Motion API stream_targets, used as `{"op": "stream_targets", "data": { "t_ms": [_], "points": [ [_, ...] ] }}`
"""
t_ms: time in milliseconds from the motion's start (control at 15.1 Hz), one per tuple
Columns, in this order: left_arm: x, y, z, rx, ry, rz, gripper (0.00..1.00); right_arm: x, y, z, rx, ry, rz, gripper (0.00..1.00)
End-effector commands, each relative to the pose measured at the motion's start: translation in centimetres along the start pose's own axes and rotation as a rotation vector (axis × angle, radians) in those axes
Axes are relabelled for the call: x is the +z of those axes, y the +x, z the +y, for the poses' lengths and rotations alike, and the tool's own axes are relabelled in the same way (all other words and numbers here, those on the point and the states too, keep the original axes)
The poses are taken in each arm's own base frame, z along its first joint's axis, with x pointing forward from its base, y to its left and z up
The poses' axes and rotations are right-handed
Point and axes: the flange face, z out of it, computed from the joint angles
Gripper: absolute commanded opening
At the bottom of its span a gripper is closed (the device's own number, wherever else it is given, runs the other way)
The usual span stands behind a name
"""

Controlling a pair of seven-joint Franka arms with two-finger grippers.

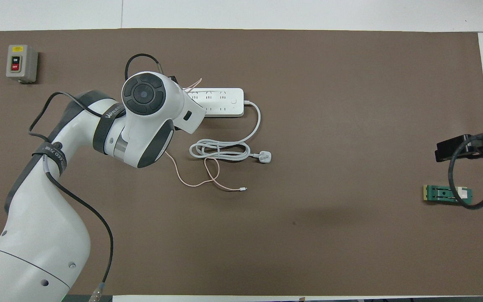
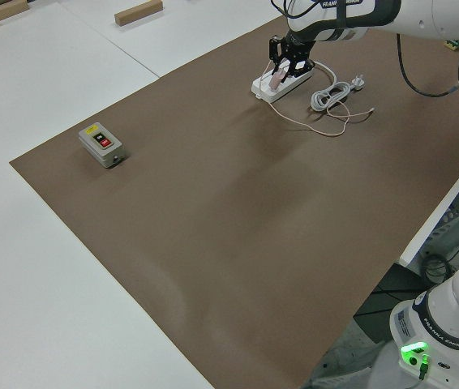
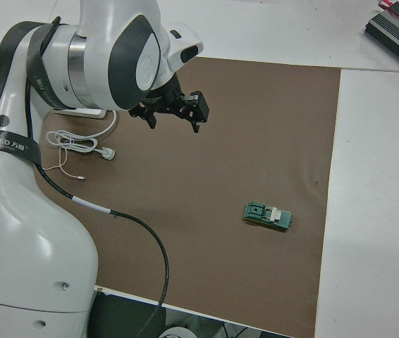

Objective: Plug charger into power strip
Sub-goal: 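Push the charger prongs into the end socket with the left gripper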

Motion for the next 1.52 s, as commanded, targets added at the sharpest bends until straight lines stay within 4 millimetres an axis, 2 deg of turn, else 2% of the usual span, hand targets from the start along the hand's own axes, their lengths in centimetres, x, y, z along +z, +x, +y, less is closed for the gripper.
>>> {"op": "stream_targets", "data": {
  "t_ms": [0,596,1456],
  "points": [
    [0.0,-1.0,0.0,0.036,-0.014,-0.033,0.0,-0.3,-0.3,-0.2,0.011,0.016,0.011,1.0],
    [0.7,-1.5,0.6,0.036,-0.032,-0.041,0.0,-0.8,0.0,-0.2,0.013,0.014,0.045,1.0],
    [0.6,-0.5,1.3,0.011,-0.029,0.005,0.0,-0.7,-0.1,-0.2,0.014,0.017,0.038,1.0]
  ]
}}
